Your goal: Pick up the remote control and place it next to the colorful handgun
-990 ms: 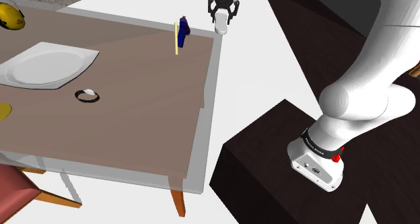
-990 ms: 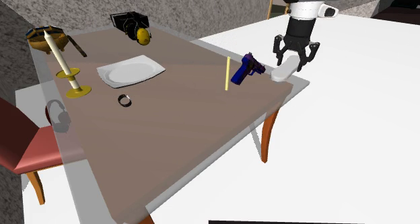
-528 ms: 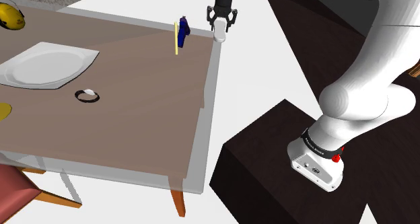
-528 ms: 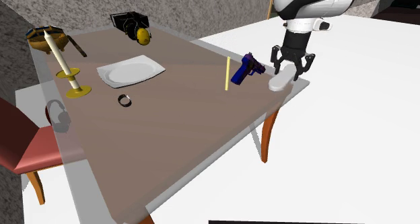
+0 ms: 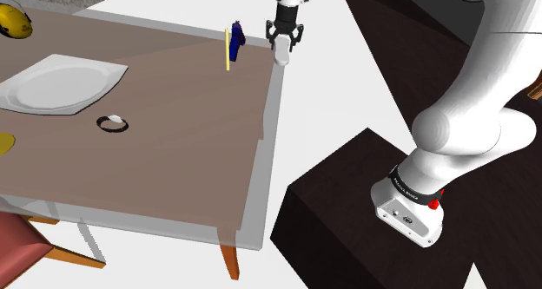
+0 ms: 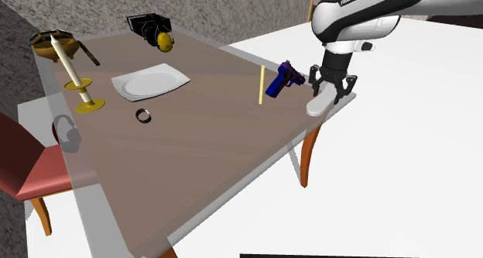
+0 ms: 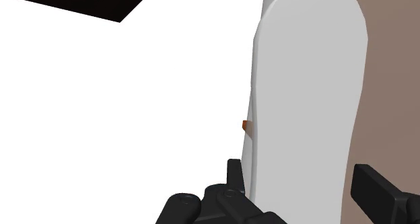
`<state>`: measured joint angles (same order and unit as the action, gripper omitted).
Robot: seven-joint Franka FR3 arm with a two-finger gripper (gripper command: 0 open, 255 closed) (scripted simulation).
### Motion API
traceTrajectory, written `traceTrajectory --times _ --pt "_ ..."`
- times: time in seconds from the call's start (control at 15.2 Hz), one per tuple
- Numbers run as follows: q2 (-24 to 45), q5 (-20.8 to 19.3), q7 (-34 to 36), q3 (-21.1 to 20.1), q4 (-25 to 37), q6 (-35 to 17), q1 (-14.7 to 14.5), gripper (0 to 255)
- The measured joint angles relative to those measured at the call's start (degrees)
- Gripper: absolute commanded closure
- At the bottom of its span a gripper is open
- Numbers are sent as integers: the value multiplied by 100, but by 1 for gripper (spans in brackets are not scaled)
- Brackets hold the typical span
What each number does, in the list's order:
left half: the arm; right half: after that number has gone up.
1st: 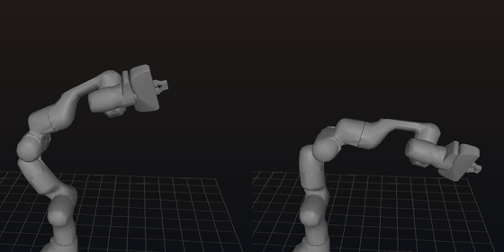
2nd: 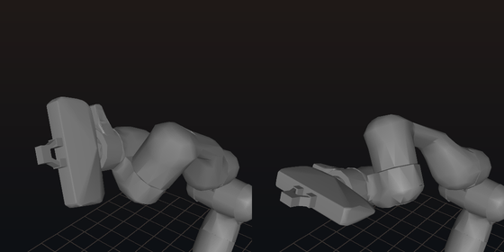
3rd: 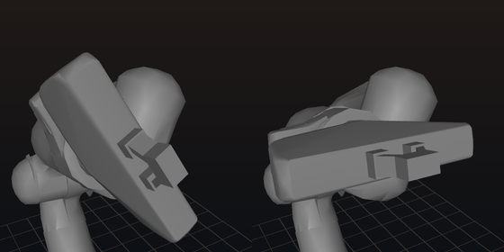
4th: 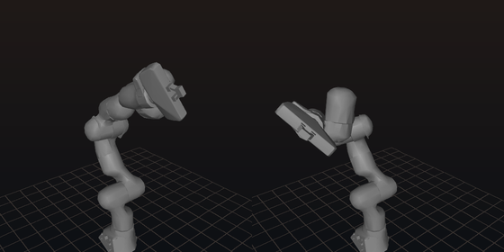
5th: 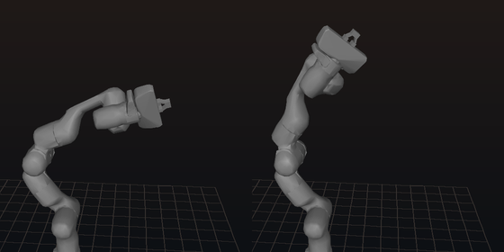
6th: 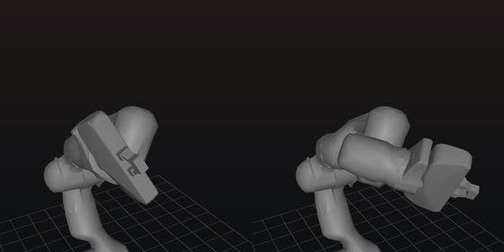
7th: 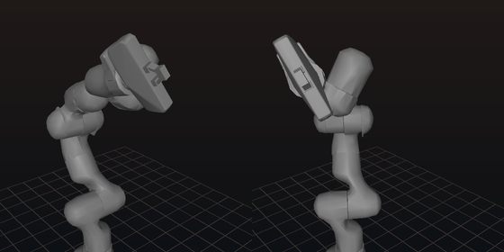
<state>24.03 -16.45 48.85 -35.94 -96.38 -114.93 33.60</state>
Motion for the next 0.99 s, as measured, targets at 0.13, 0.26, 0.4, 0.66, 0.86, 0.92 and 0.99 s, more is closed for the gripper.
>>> traceTrajectory --times 0.13,0.26,0.4,0.66,0.86,0.92,0.99 --pt "69 -51 44 23 -68 -123 -24 255" --pt "132 -98 64 50 -134 -241 -30 255" --pt "184 -140 90 75 -217 -367 -34 255" --pt "283 -214 144 115 -301 -533 -63 255" --pt "289 -221 149 119 -311 -550 -65 255" --pt "290 -221 149 119 -311 -551 -65 255" --pt "291 -222 149 119 -311 -552 -66 255"
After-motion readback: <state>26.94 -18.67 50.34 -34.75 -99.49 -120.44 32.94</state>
